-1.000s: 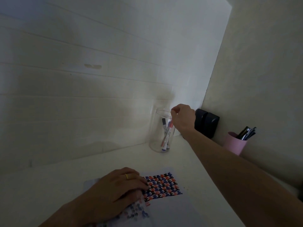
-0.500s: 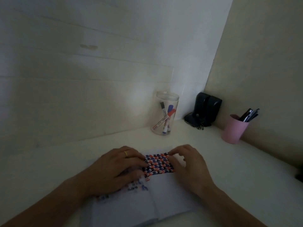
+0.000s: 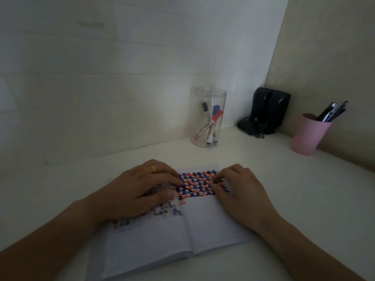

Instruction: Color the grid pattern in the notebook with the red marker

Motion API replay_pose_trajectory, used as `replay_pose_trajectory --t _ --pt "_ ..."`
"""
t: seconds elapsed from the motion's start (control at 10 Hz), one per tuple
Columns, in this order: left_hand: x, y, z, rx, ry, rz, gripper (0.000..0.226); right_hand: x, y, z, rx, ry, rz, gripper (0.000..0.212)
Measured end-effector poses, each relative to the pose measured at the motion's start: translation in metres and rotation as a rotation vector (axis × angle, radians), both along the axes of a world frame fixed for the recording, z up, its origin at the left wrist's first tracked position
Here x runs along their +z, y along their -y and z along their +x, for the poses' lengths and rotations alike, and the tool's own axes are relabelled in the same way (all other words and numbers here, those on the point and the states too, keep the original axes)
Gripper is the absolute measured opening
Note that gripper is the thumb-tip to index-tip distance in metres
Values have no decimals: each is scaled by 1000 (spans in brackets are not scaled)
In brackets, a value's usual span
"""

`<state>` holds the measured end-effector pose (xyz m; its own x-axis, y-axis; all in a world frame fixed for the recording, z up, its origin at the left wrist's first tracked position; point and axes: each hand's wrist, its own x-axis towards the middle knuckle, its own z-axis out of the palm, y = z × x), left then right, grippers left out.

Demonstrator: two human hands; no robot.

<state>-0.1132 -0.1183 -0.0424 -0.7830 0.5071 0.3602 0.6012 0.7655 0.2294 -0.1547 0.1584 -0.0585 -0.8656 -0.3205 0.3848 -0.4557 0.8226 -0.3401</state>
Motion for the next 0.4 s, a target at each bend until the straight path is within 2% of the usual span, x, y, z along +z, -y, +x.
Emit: replay_pose_trajectory --t 0.3,0.4 --pt "2 -1 2 -12 14 0 40 12 3 6 -1 60 -8 25" --pt "2 -2 3 -11 19 3 41 29 2 11 21 11 -175 23"
